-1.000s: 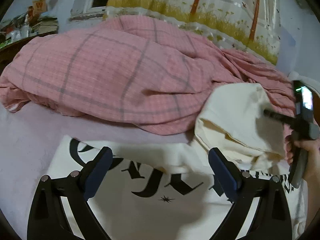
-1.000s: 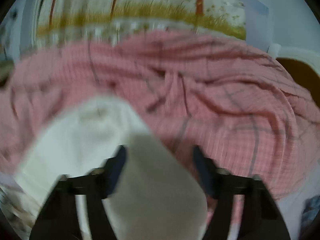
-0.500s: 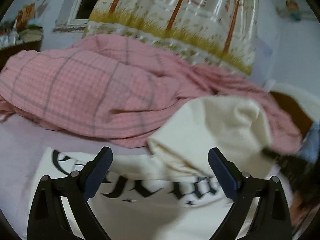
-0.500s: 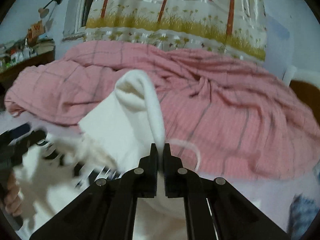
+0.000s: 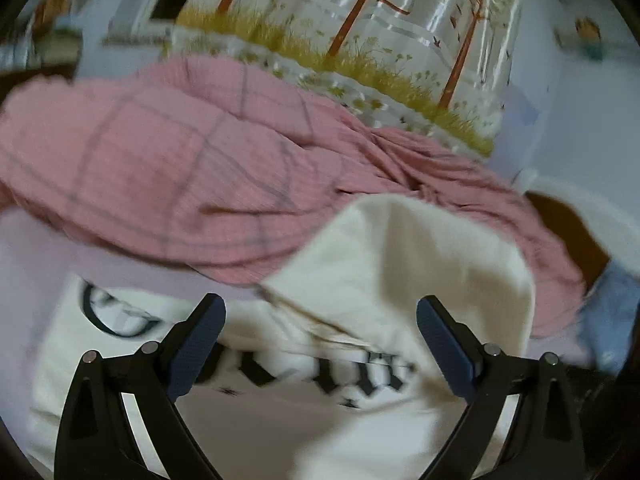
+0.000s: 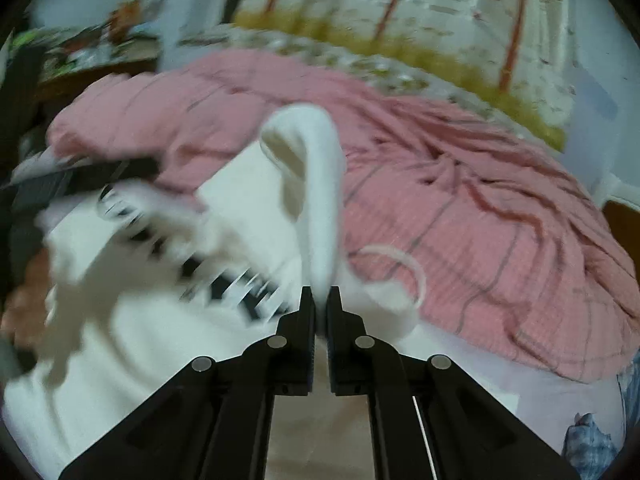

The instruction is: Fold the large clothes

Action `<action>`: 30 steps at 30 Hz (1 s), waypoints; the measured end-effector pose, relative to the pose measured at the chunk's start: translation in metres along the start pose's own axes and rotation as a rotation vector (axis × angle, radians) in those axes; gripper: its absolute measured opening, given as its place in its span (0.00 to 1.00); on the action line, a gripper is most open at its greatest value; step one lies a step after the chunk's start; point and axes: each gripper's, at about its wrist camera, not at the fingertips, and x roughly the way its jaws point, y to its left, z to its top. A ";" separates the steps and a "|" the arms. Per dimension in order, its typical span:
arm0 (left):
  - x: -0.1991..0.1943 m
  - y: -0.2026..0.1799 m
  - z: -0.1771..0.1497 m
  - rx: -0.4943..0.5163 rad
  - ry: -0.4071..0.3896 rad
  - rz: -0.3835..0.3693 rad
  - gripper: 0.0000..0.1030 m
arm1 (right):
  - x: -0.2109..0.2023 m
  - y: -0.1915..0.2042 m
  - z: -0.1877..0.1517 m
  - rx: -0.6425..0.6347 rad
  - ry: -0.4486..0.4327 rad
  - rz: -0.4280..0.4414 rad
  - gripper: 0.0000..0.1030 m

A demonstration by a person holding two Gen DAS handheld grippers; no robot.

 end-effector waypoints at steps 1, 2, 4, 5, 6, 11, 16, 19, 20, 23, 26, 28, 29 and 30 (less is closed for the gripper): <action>0.001 0.000 0.000 -0.011 0.017 -0.025 0.93 | -0.003 0.003 -0.007 0.006 0.010 0.010 0.05; 0.002 -0.003 -0.001 -0.012 0.038 -0.055 0.93 | -0.006 0.005 -0.014 0.012 0.022 0.020 0.05; 0.005 -0.009 -0.002 -0.015 0.087 -0.118 0.94 | -0.011 0.010 -0.025 0.000 0.026 -0.002 0.05; 0.008 -0.011 -0.003 -0.027 0.114 -0.160 0.95 | -0.012 0.013 -0.029 -0.009 0.017 -0.022 0.05; 0.010 -0.013 -0.005 -0.042 0.138 -0.195 0.98 | -0.013 0.014 -0.031 -0.012 0.016 -0.025 0.05; 0.039 -0.009 -0.020 -0.125 0.278 -0.263 0.99 | -0.014 0.009 -0.040 0.049 0.013 0.005 0.05; 0.029 0.006 -0.011 -0.270 0.279 -0.449 0.98 | -0.013 -0.002 -0.056 0.125 0.041 0.036 0.05; -0.001 -0.008 0.006 -0.113 0.164 -0.346 0.99 | -0.014 -0.007 -0.062 0.141 0.048 0.009 0.05; -0.005 -0.016 0.007 -0.049 0.145 -0.296 0.99 | -0.013 -0.010 -0.064 0.159 0.052 0.022 0.05; 0.003 -0.040 -0.002 0.073 0.198 -0.195 0.99 | -0.010 -0.013 -0.068 0.186 0.075 0.046 0.05; 0.016 -0.073 -0.022 0.255 0.257 -0.129 0.99 | -0.009 -0.015 -0.069 0.196 0.080 0.040 0.06; 0.009 -0.093 -0.035 0.392 0.249 -0.145 0.99 | -0.008 -0.017 -0.069 0.211 0.077 0.036 0.06; 0.003 -0.098 -0.038 0.429 0.219 -0.189 0.99 | -0.007 -0.019 -0.069 0.220 0.076 0.030 0.06; -0.007 -0.104 -0.041 0.476 0.175 -0.255 0.99 | -0.006 -0.021 -0.067 0.230 0.073 0.025 0.06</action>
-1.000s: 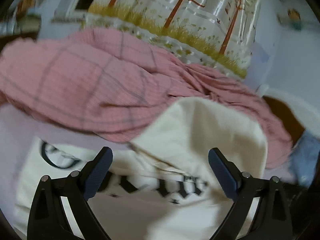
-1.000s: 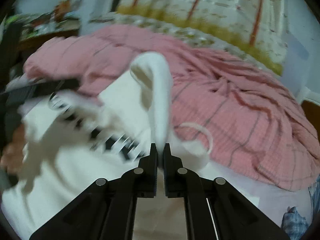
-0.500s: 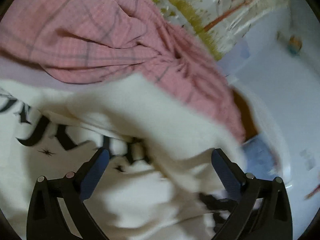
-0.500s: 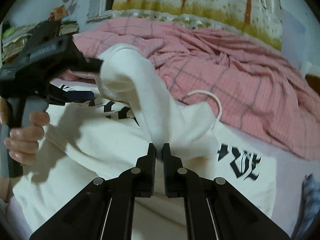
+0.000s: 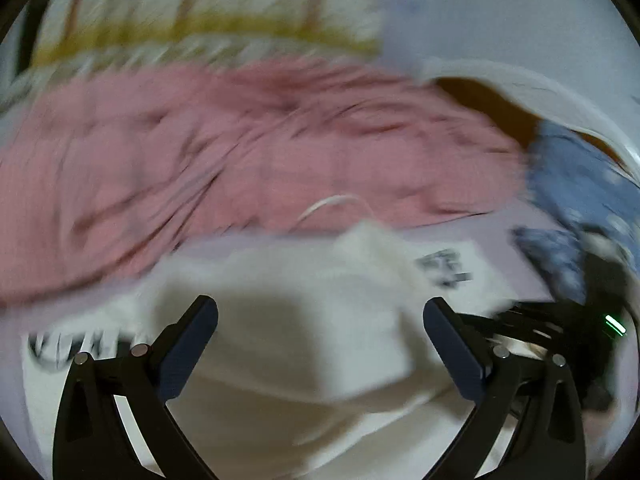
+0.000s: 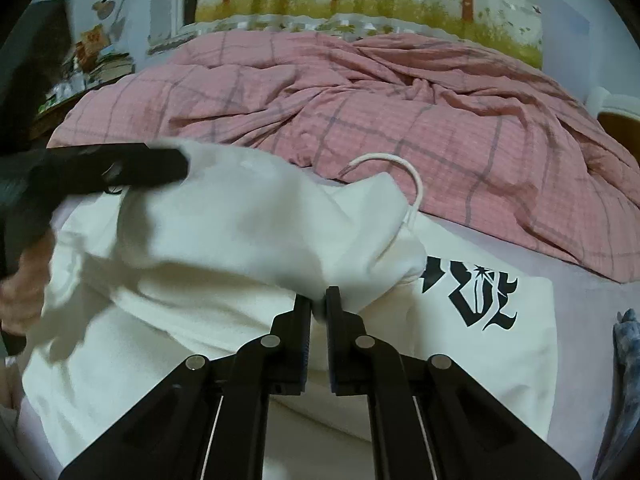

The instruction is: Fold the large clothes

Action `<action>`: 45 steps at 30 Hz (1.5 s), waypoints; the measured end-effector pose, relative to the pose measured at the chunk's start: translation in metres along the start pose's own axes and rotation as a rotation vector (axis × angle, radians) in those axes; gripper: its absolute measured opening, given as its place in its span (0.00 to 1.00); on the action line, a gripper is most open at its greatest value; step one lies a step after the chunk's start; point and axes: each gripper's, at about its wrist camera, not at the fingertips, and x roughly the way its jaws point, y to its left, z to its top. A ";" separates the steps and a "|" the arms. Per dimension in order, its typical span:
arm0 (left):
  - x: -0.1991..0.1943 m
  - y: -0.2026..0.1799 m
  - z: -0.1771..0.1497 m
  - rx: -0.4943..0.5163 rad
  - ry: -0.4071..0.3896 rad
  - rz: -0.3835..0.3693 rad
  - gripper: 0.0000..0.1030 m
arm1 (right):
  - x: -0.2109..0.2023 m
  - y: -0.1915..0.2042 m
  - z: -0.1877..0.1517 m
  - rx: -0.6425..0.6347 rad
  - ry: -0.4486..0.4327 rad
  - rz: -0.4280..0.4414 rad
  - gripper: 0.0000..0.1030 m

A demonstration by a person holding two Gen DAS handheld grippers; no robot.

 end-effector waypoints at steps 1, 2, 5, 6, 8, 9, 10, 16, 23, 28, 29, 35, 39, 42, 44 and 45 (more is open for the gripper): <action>-0.009 -0.011 -0.001 0.064 -0.045 -0.032 0.99 | 0.000 -0.002 0.002 0.017 -0.004 -0.003 0.06; -0.016 -0.021 -0.001 0.122 -0.061 -0.022 0.99 | 0.000 -0.005 0.003 0.039 -0.006 0.000 0.06; -0.014 -0.030 -0.001 0.169 -0.021 0.018 0.99 | -0.006 -0.017 0.009 0.116 -0.026 0.034 0.06; -0.009 -0.030 -0.003 0.174 0.004 0.010 0.99 | -0.009 -0.022 0.011 0.135 -0.037 0.044 0.06; 0.006 -0.030 -0.008 0.203 0.055 0.043 0.99 | -0.013 -0.026 0.014 0.145 -0.053 0.048 0.06; 0.013 -0.029 -0.011 0.217 0.080 0.070 0.99 | -0.014 -0.027 0.015 0.148 -0.061 0.045 0.06; 0.022 -0.028 -0.014 0.221 0.106 0.105 0.99 | -0.016 -0.029 0.016 0.154 -0.069 0.046 0.06; 0.048 -0.005 -0.025 0.123 0.086 0.279 0.18 | -0.016 -0.030 0.017 0.143 -0.068 0.071 0.06; 0.015 0.017 -0.017 -0.030 -0.040 0.249 0.08 | -0.013 -0.012 0.008 0.049 -0.031 0.081 0.20; 0.013 0.027 -0.013 -0.080 -0.042 0.214 0.08 | 0.016 -0.011 -0.004 0.129 0.122 0.288 0.20; 0.015 0.025 -0.012 -0.066 -0.040 0.219 0.08 | 0.020 -0.013 -0.001 0.155 0.119 0.298 0.20; 0.010 0.022 -0.007 -0.075 -0.056 0.241 0.08 | 0.094 -0.035 0.050 0.286 0.153 0.128 0.19; 0.011 0.018 -0.007 -0.046 -0.060 0.270 0.08 | 0.094 -0.061 0.065 0.352 0.050 -0.131 0.15; 0.008 0.024 -0.007 -0.078 -0.076 0.255 0.08 | 0.080 -0.076 0.062 0.311 0.037 -0.251 0.15; 0.006 0.023 -0.005 -0.055 -0.064 0.228 0.10 | 0.069 -0.092 0.053 0.374 0.046 -0.212 0.15; 0.006 0.022 -0.005 -0.035 -0.041 0.193 0.16 | 0.063 -0.102 0.046 0.413 0.068 -0.215 0.15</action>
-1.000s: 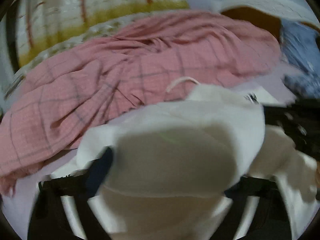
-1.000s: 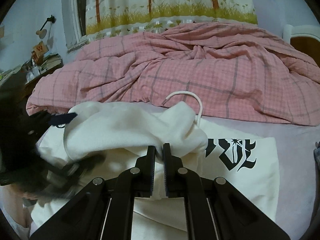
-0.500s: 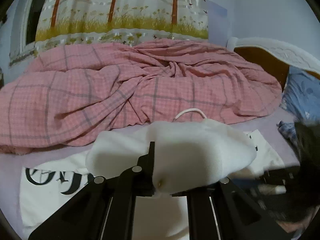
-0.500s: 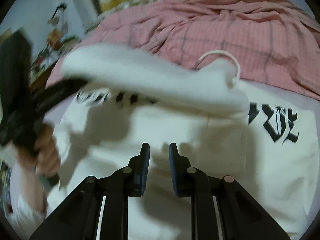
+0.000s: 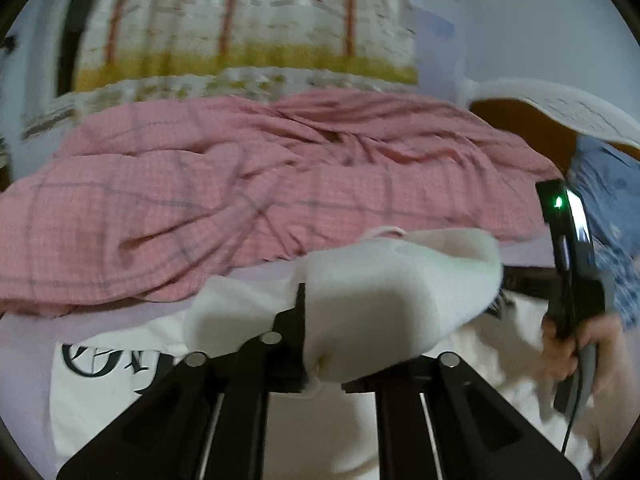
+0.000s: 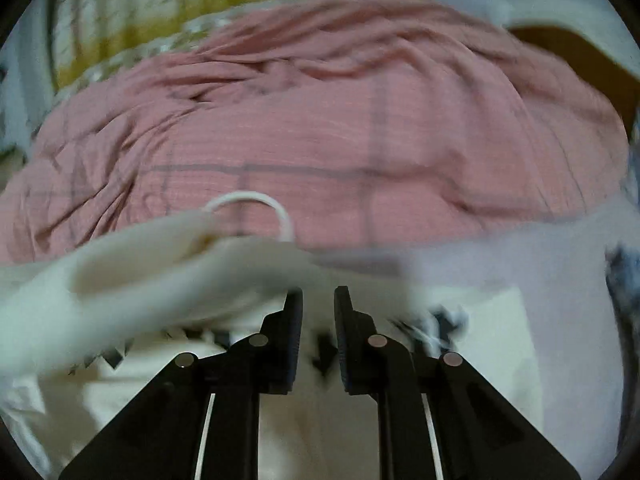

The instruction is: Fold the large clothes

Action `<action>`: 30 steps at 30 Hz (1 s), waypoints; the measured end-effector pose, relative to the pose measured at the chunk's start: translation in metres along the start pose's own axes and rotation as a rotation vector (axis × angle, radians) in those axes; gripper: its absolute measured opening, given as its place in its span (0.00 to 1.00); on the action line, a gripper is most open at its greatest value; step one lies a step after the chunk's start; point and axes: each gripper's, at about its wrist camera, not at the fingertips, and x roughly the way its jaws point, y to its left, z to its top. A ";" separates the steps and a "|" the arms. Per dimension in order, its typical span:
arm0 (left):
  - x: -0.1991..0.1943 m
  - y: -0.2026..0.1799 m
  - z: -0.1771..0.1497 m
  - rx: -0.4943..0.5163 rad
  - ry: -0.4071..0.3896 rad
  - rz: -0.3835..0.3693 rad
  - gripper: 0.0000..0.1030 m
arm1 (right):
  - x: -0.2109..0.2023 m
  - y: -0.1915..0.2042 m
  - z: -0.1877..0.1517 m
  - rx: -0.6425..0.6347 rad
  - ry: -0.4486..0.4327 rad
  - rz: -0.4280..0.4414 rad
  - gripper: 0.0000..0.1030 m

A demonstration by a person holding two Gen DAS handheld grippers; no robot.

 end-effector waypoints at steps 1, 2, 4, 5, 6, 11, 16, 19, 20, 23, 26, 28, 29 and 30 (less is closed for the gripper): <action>-0.002 -0.001 0.001 0.014 0.006 -0.018 0.20 | -0.005 -0.012 -0.002 0.034 0.008 0.005 0.15; -0.008 -0.001 0.003 0.020 -0.005 -0.049 0.21 | -0.010 -0.025 0.001 0.075 0.002 0.012 0.15; -0.027 0.002 0.010 0.008 -0.054 -0.105 0.36 | -0.028 -0.052 0.005 0.171 -0.025 0.002 0.15; -0.035 0.003 0.013 0.004 -0.073 -0.111 0.43 | -0.037 -0.060 0.007 0.203 -0.048 0.014 0.15; -0.046 0.004 0.016 0.000 -0.109 -0.112 0.55 | -0.049 -0.066 0.009 0.221 -0.073 0.028 0.15; -0.087 0.008 0.026 -0.013 -0.228 -0.233 0.71 | -0.092 -0.051 0.016 0.123 -0.155 0.035 0.29; -0.081 0.006 0.031 -0.018 -0.232 -0.070 0.71 | -0.095 -0.018 0.010 0.046 -0.137 0.097 0.31; -0.043 0.021 0.024 -0.093 -0.112 -0.121 0.71 | -0.077 0.006 0.000 0.000 -0.090 0.136 0.32; -0.025 0.027 0.020 -0.132 -0.052 -0.176 0.71 | -0.070 0.013 -0.004 -0.023 -0.070 0.159 0.32; 0.015 0.039 0.004 -0.189 0.077 -0.078 0.70 | -0.048 0.037 -0.020 -0.098 0.015 0.249 0.32; 0.046 0.047 -0.012 -0.148 0.162 0.136 0.55 | -0.026 0.046 -0.031 -0.101 0.063 0.252 0.32; 0.056 0.053 -0.020 -0.131 0.167 0.227 0.55 | -0.002 0.038 -0.037 -0.080 0.121 0.191 0.32; 0.061 0.057 -0.022 -0.140 0.183 0.236 0.55 | 0.005 0.031 -0.039 -0.051 0.141 0.213 0.32; 0.066 0.064 -0.026 -0.163 0.204 0.239 0.55 | 0.008 0.025 -0.040 -0.021 0.149 0.244 0.32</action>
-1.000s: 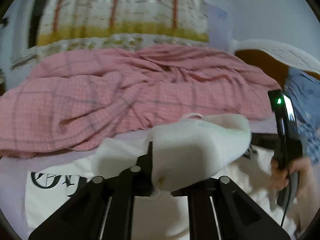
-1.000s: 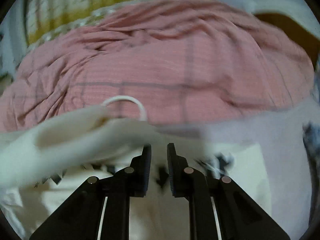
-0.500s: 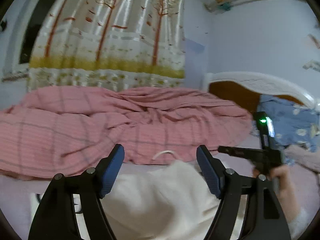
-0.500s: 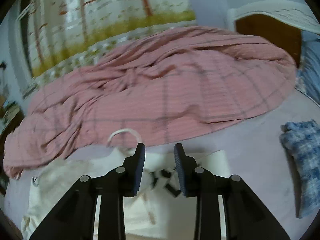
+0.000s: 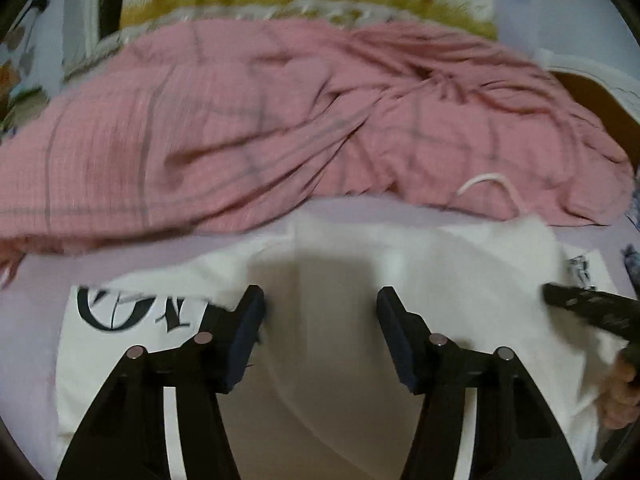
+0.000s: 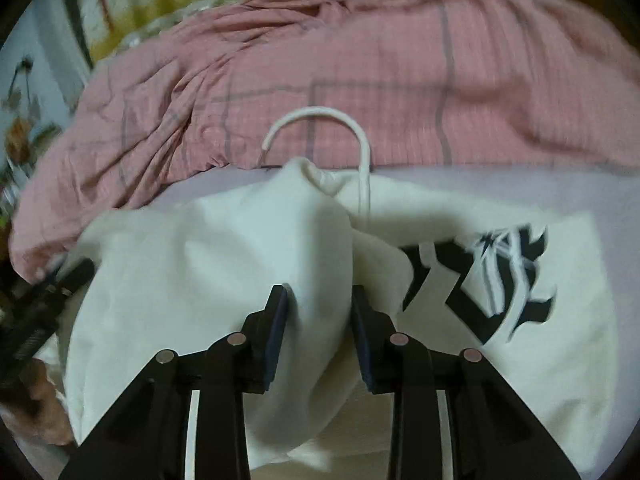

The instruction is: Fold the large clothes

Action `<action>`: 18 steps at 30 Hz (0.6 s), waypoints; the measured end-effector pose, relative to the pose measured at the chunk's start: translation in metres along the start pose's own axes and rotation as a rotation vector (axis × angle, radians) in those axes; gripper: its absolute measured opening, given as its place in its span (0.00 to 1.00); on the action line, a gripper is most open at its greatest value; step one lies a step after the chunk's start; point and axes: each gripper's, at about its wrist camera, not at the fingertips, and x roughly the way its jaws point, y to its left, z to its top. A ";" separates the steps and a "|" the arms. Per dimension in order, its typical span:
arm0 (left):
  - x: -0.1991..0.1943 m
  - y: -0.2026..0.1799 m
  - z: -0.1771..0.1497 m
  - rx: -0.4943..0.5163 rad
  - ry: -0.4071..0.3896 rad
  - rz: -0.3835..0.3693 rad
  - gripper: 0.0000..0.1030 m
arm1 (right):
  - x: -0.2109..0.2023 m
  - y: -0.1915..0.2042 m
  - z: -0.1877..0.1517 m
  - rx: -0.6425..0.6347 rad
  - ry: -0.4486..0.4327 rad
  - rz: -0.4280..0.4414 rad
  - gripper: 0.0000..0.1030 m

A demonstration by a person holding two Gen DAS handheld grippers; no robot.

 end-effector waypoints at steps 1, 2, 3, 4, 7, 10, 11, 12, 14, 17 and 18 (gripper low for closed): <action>0.007 0.006 -0.001 -0.021 0.023 -0.008 0.56 | -0.002 -0.002 0.001 0.008 -0.001 0.009 0.32; 0.015 0.010 -0.002 -0.037 0.059 -0.019 0.56 | -0.004 -0.002 0.002 0.004 -0.007 0.004 0.32; 0.021 0.012 -0.008 -0.049 0.095 -0.033 0.56 | -0.005 0.001 0.001 -0.011 -0.013 -0.008 0.32; 0.028 0.014 -0.011 -0.059 0.125 -0.046 0.56 | -0.003 0.004 -0.001 -0.036 -0.010 -0.021 0.32; 0.020 0.008 -0.014 -0.028 0.104 -0.031 0.55 | 0.000 0.015 -0.005 -0.103 -0.017 -0.075 0.32; 0.004 0.004 -0.006 -0.028 0.081 -0.035 0.51 | -0.012 0.021 -0.006 -0.122 -0.047 -0.095 0.41; -0.014 0.005 0.000 -0.033 0.039 -0.051 0.51 | -0.020 0.024 -0.007 -0.134 -0.058 -0.069 0.48; -0.034 0.006 0.006 -0.035 -0.019 -0.072 0.53 | -0.033 0.028 -0.010 -0.148 -0.079 -0.028 0.50; -0.086 0.006 0.017 -0.023 -0.142 -0.093 0.58 | -0.058 0.032 -0.016 -0.131 -0.135 -0.004 0.52; -0.175 0.012 0.014 -0.038 -0.323 -0.090 0.64 | -0.118 0.039 -0.030 -0.119 -0.249 0.015 0.65; -0.201 0.011 0.008 -0.039 -0.365 -0.082 0.64 | -0.136 0.040 -0.035 -0.116 -0.282 0.011 0.68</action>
